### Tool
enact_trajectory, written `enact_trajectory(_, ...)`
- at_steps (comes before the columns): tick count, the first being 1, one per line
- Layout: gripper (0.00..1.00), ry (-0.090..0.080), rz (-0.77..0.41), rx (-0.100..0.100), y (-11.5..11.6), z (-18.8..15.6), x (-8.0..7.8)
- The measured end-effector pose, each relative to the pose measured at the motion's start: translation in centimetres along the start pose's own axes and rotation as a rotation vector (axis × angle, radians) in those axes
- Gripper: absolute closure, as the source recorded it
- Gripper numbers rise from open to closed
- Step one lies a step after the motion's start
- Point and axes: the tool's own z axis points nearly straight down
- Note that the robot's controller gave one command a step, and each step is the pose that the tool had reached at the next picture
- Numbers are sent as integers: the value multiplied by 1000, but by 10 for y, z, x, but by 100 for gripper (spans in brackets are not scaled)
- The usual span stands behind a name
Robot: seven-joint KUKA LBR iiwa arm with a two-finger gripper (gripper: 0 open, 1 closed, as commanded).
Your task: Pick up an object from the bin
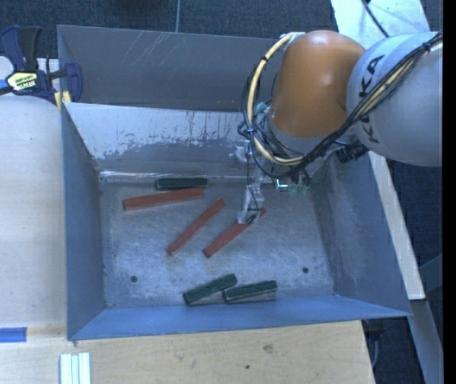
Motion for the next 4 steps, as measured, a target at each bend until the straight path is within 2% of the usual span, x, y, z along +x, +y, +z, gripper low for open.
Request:
enact_trajectory(1, 0, 1, 21, 0, -34, 97, 1)
enact_trajectory(2, 100, -8, 20, -1, -33, 91, -2)
enact_trajectory(3, 100, -13, 12, -1, -23, 60, -7)
enact_trajectory(4, 0, -9, 13, -1, -23, 63, -6)
